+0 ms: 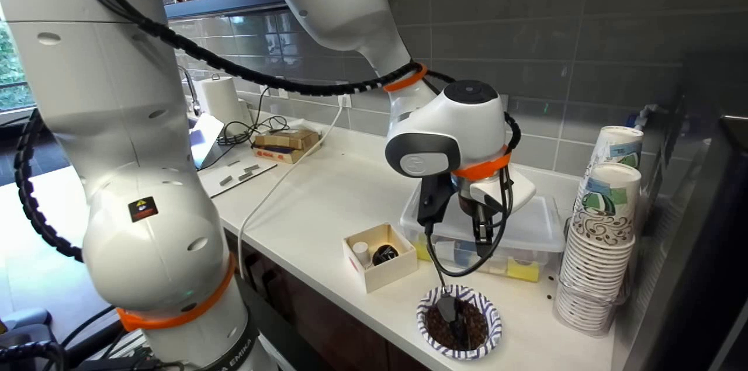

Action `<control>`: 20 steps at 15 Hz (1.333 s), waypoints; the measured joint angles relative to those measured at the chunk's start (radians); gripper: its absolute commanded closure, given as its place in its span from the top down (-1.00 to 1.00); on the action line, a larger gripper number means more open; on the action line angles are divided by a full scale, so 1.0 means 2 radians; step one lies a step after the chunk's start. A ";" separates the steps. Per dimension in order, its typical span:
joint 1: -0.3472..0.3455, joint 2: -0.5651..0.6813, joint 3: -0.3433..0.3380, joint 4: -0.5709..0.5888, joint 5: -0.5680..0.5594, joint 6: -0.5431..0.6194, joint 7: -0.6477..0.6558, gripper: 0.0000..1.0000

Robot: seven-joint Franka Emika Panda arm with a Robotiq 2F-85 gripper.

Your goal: Put the lid on the bowl

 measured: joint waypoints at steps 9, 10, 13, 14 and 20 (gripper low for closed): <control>0.002 0.018 -0.003 -0.001 -0.048 -0.004 0.025 1.00; 0.003 0.018 -0.003 -0.001 -0.050 -0.007 0.027 1.00; 0.005 0.018 -0.003 -0.001 -0.054 -0.015 0.033 1.00; 0.006 0.019 -0.003 -0.001 -0.055 -0.016 0.035 1.00; 0.014 0.020 0.001 -0.001 -0.057 -0.017 0.055 1.00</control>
